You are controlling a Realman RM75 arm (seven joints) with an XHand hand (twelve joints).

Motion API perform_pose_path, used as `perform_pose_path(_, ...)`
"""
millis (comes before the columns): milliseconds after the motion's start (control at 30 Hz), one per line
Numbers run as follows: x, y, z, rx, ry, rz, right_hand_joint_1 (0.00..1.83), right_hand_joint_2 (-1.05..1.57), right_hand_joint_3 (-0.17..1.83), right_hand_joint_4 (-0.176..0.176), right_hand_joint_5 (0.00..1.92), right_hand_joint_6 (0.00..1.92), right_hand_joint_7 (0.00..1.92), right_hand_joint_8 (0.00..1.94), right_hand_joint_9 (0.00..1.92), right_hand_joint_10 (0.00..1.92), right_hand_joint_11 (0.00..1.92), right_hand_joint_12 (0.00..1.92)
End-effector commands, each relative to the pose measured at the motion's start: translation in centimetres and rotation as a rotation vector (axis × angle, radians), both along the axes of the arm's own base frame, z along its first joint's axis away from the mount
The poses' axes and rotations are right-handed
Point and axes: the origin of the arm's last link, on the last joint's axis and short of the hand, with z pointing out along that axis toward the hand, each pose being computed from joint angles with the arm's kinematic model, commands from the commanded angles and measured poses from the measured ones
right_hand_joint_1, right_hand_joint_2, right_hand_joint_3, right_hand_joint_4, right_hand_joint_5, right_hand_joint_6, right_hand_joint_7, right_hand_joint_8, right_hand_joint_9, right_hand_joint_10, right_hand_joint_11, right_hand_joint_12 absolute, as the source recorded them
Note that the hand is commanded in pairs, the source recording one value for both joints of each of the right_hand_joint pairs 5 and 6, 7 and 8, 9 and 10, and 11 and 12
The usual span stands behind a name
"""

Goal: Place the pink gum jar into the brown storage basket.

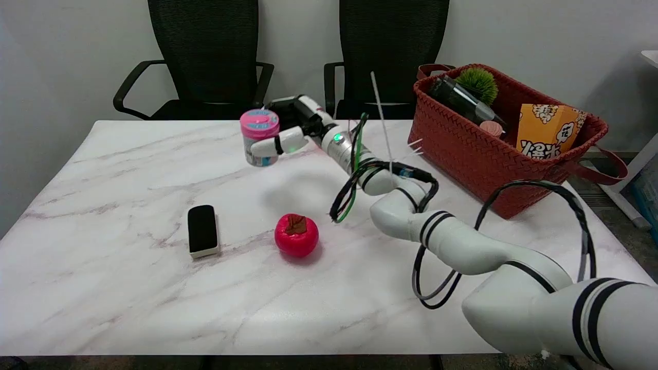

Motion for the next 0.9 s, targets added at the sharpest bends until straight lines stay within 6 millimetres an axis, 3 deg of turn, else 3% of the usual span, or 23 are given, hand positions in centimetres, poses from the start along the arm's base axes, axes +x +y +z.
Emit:
perform_pose_path(33,9.2,5.4,10.6,-0.135,0.056,0.267,1.46,0.86,0.53,0.000,0.96,0.96,1.21,1.21,1.21,1.21,1.00,1.00)
perform_pose_path(200,10.5,8.1,15.0,-0.240,0.066,0.293,1.49,0.91,0.53,0.000,0.98,0.98,1.22,1.22,1.22,1.22,1.02,1.02)
perform_pose_path(600,15.7,11.3,21.6,-0.384,0.164,0.367,1.48,0.96,0.54,0.000,0.98,0.98,1.22,1.22,1.22,1.22,1.01,1.01)
perform_pose_path(900,16.5,13.3,27.3,-0.552,0.153,0.347,1.48,0.97,0.55,0.000,0.97,0.97,1.21,1.21,1.21,1.21,1.00,1.00)
